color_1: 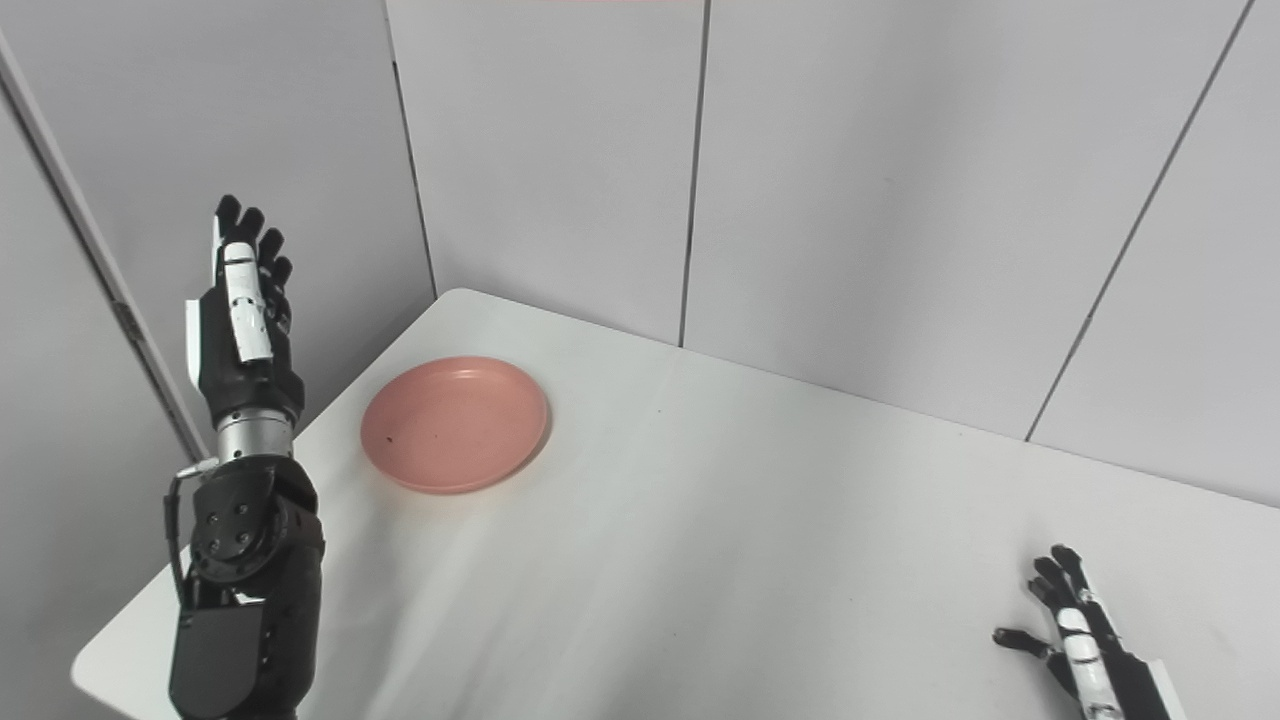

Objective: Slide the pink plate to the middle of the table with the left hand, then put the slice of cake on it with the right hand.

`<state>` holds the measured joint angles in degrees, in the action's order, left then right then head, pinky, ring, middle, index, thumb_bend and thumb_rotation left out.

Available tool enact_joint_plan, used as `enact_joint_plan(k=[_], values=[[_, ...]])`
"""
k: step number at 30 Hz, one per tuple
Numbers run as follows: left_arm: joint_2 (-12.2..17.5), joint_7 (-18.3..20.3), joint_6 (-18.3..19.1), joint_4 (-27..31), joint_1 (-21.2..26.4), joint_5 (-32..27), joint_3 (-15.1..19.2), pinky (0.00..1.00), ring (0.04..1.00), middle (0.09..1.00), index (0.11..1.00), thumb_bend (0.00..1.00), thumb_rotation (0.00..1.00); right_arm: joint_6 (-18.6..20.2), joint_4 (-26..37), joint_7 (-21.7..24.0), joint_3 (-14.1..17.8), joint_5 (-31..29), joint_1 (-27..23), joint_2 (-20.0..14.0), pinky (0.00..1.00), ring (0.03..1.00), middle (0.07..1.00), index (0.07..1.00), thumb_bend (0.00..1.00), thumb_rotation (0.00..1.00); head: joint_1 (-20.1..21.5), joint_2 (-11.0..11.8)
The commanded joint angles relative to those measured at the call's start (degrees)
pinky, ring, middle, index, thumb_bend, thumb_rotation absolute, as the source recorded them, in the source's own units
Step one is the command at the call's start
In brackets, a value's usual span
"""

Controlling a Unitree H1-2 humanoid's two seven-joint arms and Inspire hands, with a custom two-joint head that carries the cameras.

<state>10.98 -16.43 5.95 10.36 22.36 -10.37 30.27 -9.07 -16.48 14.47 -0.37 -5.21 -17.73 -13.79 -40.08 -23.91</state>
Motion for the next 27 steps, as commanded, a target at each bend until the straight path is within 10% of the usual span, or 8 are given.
enact_joint_plan(k=[1, 27], values=[[0.7, -1.0, -2.8, 0.5, 2.3, -0.7, 0.6, 1.0, 0.988, 1.0, 1.0, 0.38, 1.0, 1.3, -0.7, -0.3, 0.6, 0.5, 2.0, -1.3, 0.97, 0.944, 0.954, 0.975, 0.23, 1.0, -0.1, -0.1], [2.0, -2.0, -4.1, -10.0, 2.9, -3.4, 0.9, 0.99, 0.998, 1.0, 1.0, 0.32, 1.0, 1.5, -0.4, 0.4, 1.0, -0.5, 2.0, -1.5, 0.99, 0.953, 0.961, 0.981, 0.23, 1.0, -1.1, -1.8]])
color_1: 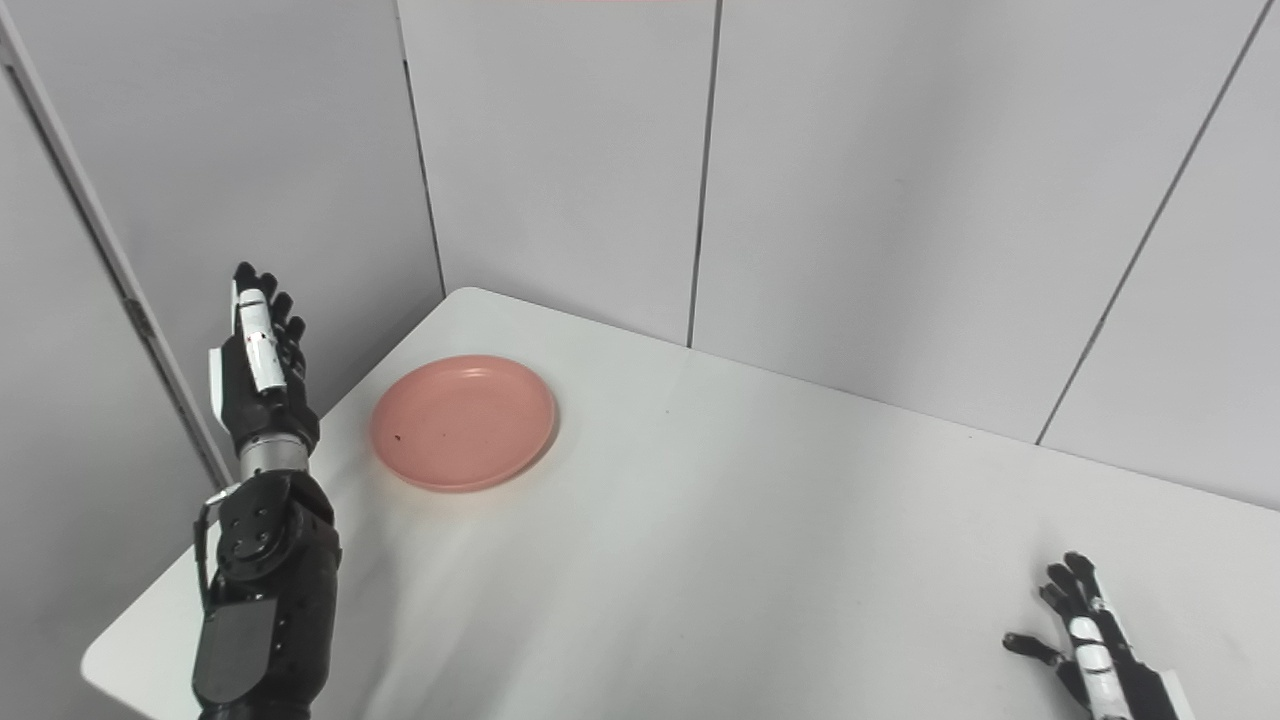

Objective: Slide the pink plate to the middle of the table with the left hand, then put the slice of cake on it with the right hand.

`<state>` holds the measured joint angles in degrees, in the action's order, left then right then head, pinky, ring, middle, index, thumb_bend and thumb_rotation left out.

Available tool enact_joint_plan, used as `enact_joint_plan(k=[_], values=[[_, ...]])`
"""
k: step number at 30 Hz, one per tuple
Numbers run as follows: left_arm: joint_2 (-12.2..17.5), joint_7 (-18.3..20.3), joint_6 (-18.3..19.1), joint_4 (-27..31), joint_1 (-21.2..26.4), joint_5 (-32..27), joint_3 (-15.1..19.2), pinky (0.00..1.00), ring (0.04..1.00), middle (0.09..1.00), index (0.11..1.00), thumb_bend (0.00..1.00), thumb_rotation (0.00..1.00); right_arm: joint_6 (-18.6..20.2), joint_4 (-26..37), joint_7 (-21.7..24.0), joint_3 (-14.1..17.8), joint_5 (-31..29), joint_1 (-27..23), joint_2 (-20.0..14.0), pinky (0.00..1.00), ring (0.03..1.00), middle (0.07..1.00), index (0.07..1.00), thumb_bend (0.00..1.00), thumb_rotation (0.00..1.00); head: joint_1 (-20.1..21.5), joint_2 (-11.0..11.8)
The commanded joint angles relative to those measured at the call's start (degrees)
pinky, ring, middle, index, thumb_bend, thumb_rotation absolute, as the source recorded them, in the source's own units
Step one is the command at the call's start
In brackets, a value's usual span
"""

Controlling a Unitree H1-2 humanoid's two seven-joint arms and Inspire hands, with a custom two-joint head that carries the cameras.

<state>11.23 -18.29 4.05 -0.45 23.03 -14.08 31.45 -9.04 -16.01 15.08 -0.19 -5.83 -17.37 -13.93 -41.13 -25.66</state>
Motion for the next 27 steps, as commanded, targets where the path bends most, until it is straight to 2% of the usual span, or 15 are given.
enact_joint_plan(k=[1, 6, 15, 27], values=[[1.8, -0.1, -2.4, 0.3, 2.3, 0.2, -0.3, 1.0, 0.996, 1.0, 1.0, 0.32, 1.0, 1.4, -0.9, -0.2, 0.8, 0.2, 1.7, -1.4, 0.98, 0.952, 0.96, 0.981, 0.24, 1.0, -0.1, -0.1], [1.9, -0.1, -2.2, -1.7, 2.5, -0.1, -0.3, 0.99, 0.986, 0.995, 1.0, 0.32, 1.0, 1.1, -1.0, 0.0, 0.8, 0.2, 1.7, -1.5, 0.98, 0.951, 0.962, 0.985, 0.24, 1.0, -0.2, -0.2], [2.5, 2.2, -3.2, -6.0, 2.2, -2.3, -0.7, 1.0, 0.997, 1.0, 1.0, 0.32, 1.0, 1.6, -0.5, 0.1, 1.0, -0.2, 1.8, -1.7, 0.98, 0.949, 0.961, 0.982, 0.26, 1.0, -0.6, -0.8], [2.5, 0.9, -2.7, -8.6, 2.7, -3.1, -0.4, 1.0, 0.996, 1.0, 1.0, 0.33, 1.0, 2.2, 0.4, 0.1, 1.2, -0.4, 2.0, -2.0, 0.97, 0.947, 0.96, 0.981, 0.26, 1.0, -1.0, -1.8]])
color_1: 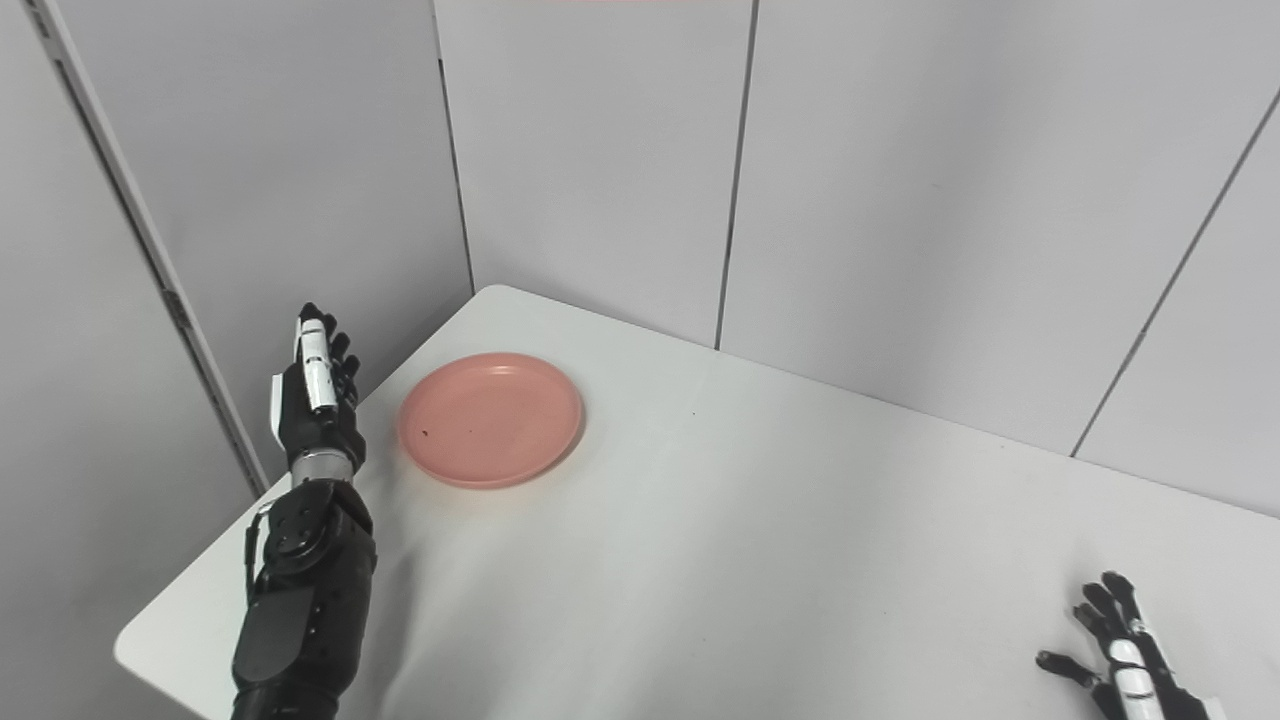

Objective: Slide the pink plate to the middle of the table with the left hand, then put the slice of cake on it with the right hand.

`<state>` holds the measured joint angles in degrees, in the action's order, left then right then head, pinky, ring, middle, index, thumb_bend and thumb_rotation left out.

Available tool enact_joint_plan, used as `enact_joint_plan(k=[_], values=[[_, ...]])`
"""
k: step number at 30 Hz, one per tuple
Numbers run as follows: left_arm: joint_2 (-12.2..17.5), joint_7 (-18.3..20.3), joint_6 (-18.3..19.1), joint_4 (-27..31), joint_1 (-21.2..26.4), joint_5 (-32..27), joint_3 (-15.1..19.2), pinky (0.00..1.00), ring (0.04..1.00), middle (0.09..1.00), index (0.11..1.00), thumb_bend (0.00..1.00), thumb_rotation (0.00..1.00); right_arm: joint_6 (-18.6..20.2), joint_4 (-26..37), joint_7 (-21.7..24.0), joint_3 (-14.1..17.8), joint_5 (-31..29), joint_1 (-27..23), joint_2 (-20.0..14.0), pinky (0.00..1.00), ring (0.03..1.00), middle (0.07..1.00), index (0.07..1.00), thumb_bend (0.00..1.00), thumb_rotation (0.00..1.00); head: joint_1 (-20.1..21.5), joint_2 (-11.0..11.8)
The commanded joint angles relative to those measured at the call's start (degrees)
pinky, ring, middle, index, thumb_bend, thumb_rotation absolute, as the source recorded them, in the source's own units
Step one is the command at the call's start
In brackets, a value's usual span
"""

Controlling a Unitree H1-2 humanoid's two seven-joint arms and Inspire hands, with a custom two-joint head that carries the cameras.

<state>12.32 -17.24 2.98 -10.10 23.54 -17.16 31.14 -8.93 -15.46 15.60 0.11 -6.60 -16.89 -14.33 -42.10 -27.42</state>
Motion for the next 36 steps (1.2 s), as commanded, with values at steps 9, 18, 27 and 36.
enact_joint_plan(k=[9, 18, 27, 36], values=[[1.7, -1.4, -0.9, -0.4, 2.1, 0.7, -0.7, 1.0, 0.993, 1.0, 1.0, 0.35, 1.0, 1.3, -0.7, -0.1, 0.9, 0.2, 1.4, -1.9, 0.97, 0.945, 0.957, 0.98, 0.28, 1.0, -0.2, -0.7], [2.3, -1.4, -0.1, -2.3, 1.6, 0.7, -2.2, 1.0, 1.0, 1.0, 1.0, 0.36, 1.0, 2.0, 0.2, -0.4, 0.9, 0.4, 1.7, -1.8, 0.97, 0.943, 0.955, 0.979, 0.28, 1.0, -0.1, -1.0], [2.0, -0.3, 0.6, -3.8, 1.6, -0.1, -2.9, 0.99, 0.999, 1.0, 1.0, 0.32, 1.0, 1.3, -0.2, -0.1, 0.9, 0.2, 1.6, -1.9, 0.98, 0.946, 0.959, 0.981, 0.27, 1.0, 0.0, -1.1], [2.1, 1.4, -2.3, -9.4, 2.2, 0.6, -4.4, 0.99, 1.0, 1.0, 1.0, 0.35, 1.0, 2.5, 0.9, -0.3, 0.9, 0.3, 1.8, -1.8, 0.98, 0.947, 0.958, 0.979, 0.25, 1.0, 0.2, -1.6]])
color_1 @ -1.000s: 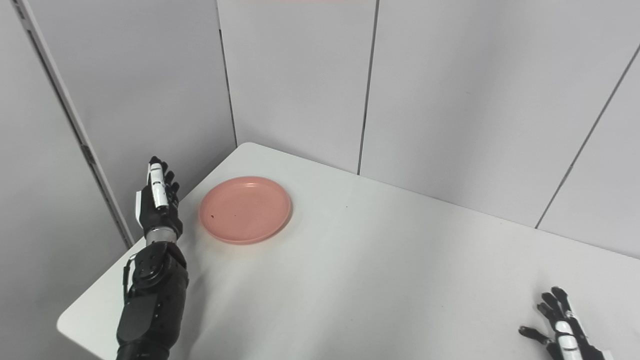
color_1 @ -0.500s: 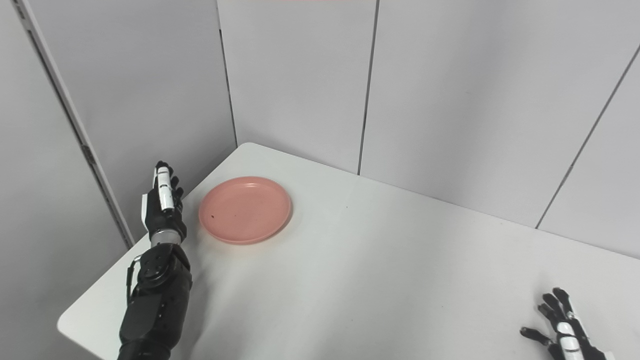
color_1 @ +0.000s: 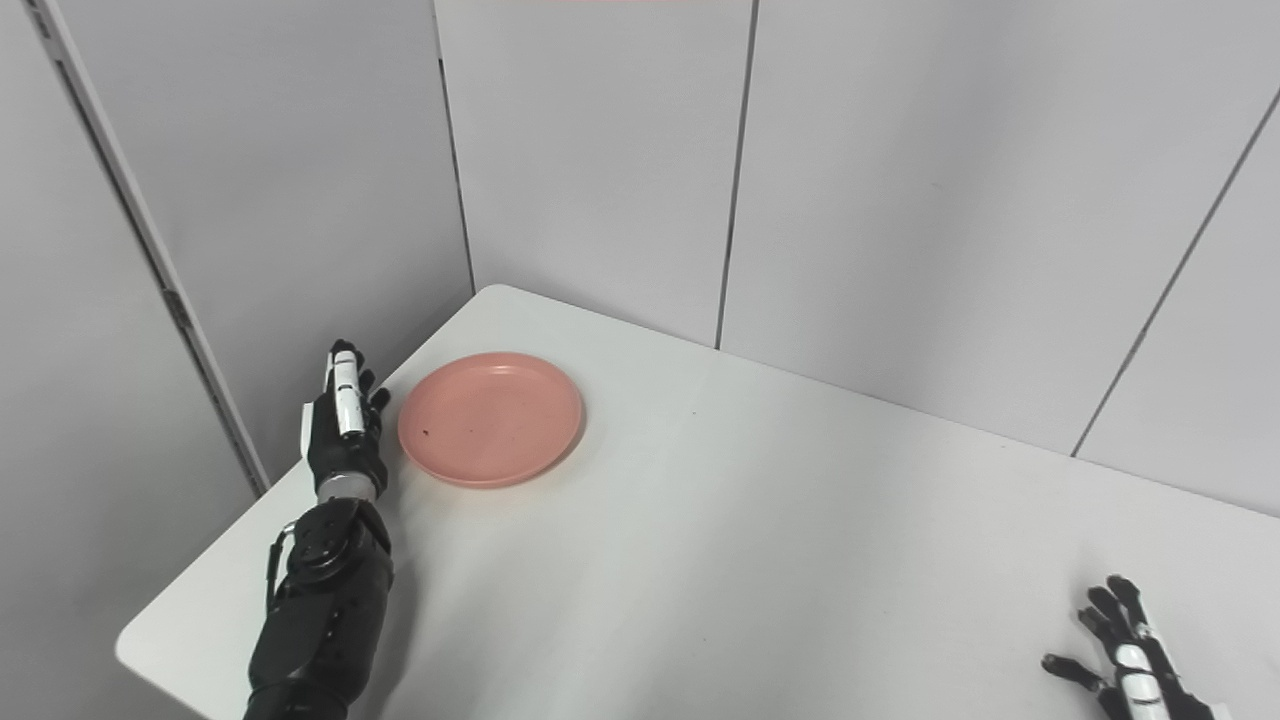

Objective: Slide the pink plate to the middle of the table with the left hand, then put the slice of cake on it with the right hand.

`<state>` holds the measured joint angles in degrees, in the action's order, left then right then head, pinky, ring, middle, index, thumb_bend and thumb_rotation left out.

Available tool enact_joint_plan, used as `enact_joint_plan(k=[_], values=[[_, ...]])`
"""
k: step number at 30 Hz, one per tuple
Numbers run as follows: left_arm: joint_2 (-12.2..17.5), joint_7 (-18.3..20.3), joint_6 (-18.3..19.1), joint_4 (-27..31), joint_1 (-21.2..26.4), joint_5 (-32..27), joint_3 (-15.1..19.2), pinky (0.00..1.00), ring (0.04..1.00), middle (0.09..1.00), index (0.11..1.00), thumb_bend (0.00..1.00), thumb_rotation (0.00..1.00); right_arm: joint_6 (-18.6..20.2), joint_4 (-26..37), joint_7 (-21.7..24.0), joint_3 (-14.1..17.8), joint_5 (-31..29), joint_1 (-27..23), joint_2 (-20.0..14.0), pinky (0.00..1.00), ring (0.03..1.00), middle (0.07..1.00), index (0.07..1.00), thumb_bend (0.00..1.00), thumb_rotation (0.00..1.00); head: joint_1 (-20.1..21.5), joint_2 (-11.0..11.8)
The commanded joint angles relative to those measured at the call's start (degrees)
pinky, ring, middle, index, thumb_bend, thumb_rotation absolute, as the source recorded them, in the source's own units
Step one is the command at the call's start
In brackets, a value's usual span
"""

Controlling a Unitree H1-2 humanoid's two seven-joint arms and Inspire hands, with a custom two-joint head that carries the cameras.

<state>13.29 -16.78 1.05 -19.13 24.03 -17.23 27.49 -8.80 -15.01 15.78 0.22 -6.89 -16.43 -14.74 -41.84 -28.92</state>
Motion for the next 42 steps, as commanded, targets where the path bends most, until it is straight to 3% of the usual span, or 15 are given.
enact_joint_plan(k=[1, 12, 19, 34, 37, 42], values=[[1.1, 1.0, -0.4, -0.8, 1.8, 0.8, -1.0, 0.99, 1.0, 1.0, 1.0, 0.35, 1.0, 2.4, 0.5, -0.5, 0.7, 0.6, 1.3, -1.5, 0.97, 0.946, 0.958, 0.979, 0.25, 1.0, 0.0, -0.1], [0.8, 1.5, 1.8, -2.4, 2.0, 1.4, -3.3, 1.0, 1.0, 1.0, 1.0, 0.34, 1.0, 2.6, 0.8, -0.6, 0.6, 0.8, 1.5, -1.5, 0.98, 0.948, 0.96, 0.982, 0.25, 1.0, 0.5, -0.5], [-0.6, 2.7, 1.1, -3.7, 2.9, -0.2, -3.9, 1.0, 1.0, 1.0, 1.0, 0.36, 1.0, 3.5, 1.5, -0.9, 0.6, 0.6, 1.6, -1.2, 0.98, 0.948, 0.959, 0.981, 0.26, 1.0, 1.6, -0.8], [-3.2, 6.0, 5.9, -1.2, 2.0, -0.1, -10.9, 0.97, 0.967, 0.985, 0.994, 0.37, 1.0, 6.8, 5.0, -1.9, -0.3, 1.7, 2.3, -0.9, 0.96, 0.94, 0.947, 0.969, 0.2, 1.0, 5.1, -1.8], [-3.9, 6.9, 6.7, -0.1, 1.8, -0.6, -11.9, 0.97, 0.97, 0.989, 0.996, 0.37, 1.0, 7.4, 5.5, -1.7, -0.3, 1.3, 2.3, -0.8, 0.99, 0.953, 0.959, 0.98, 0.27, 1.0, 5.7, -2.0], [-5.2, 8.3, 8.5, 2.7, 1.2, -0.1, -14.3, 0.97, 0.969, 0.988, 0.995, 0.38, 1.0, 8.5, 7.0, -2.2, -0.3, 1.5, 2.6, -0.3, 0.97, 0.934, 0.942, 0.96, 0.25, 1.0, 7.7, -2.5]])
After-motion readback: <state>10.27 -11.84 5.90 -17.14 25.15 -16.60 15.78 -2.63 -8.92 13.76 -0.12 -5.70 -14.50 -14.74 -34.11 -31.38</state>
